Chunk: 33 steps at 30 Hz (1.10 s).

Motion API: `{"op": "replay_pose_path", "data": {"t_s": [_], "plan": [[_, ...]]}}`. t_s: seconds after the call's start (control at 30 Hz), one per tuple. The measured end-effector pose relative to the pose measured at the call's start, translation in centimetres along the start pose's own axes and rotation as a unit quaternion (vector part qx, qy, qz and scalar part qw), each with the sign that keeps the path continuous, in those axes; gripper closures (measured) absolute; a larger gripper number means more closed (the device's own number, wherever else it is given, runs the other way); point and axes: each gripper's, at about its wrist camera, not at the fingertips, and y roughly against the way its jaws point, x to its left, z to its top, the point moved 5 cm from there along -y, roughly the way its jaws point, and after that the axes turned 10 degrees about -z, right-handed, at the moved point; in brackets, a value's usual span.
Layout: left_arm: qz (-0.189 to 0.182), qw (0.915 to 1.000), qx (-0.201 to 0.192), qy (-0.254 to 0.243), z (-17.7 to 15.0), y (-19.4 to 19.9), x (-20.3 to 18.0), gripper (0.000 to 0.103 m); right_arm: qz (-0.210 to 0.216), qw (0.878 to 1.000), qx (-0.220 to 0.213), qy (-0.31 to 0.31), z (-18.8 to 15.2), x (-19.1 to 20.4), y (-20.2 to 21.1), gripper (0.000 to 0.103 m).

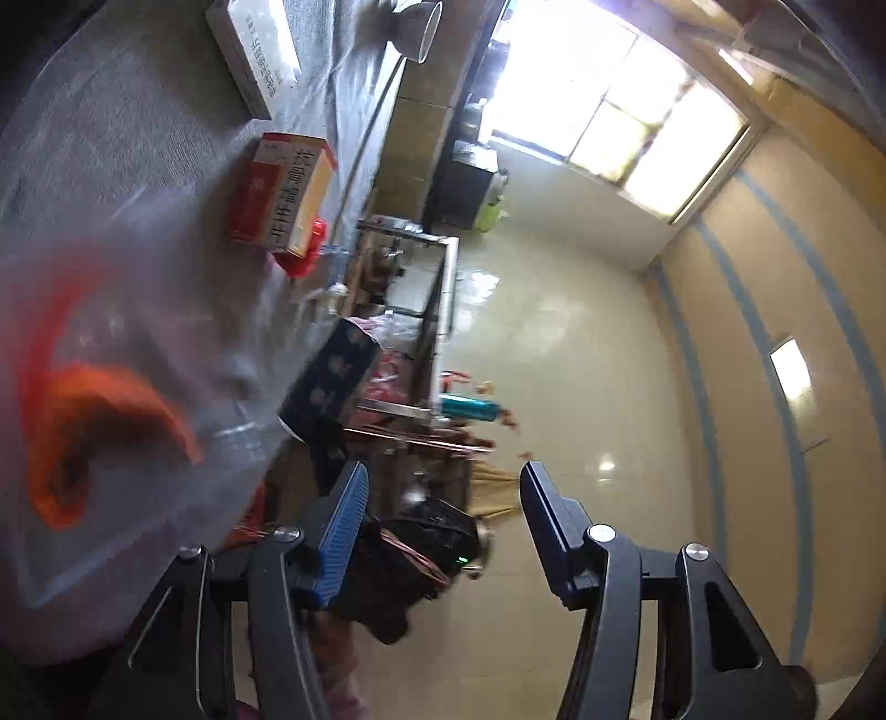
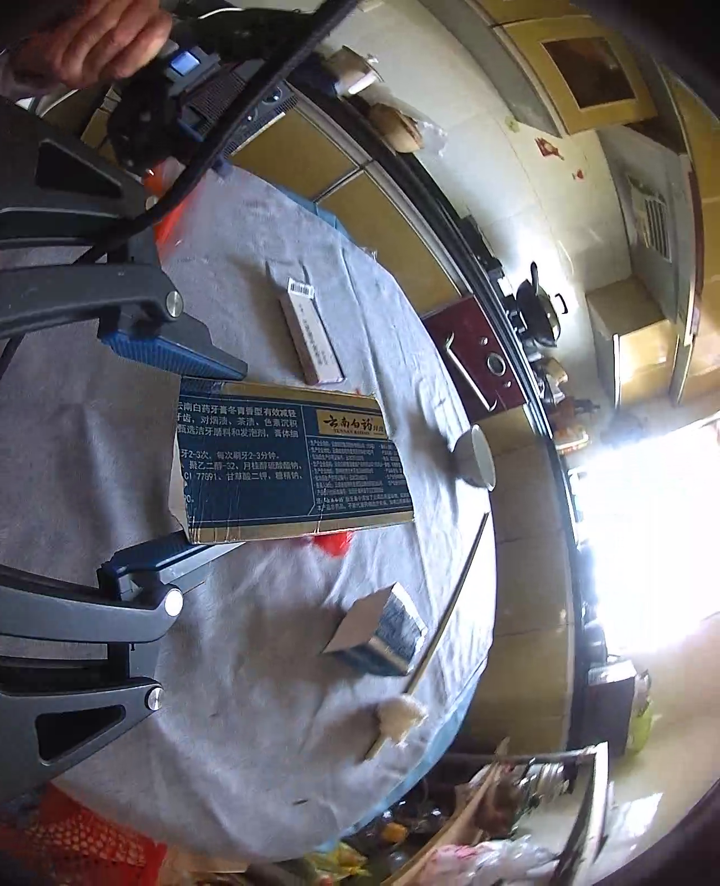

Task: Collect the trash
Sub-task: 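Lift and tip the clear tray with the left tool to empty the orange snacks, then release the empty tray and grasp the orange snack bag with the left tool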

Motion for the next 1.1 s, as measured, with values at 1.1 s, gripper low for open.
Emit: {"op": "replay_pose_path", "data": {"t_s": [1.1], "plan": [[0.429,0.8757,-0.112,-0.192,-0.1,10.1,-3.0,0.029,0.037,0.998,0.015,-0.042,-2.0,-2.3,-0.1,0.048]]}}
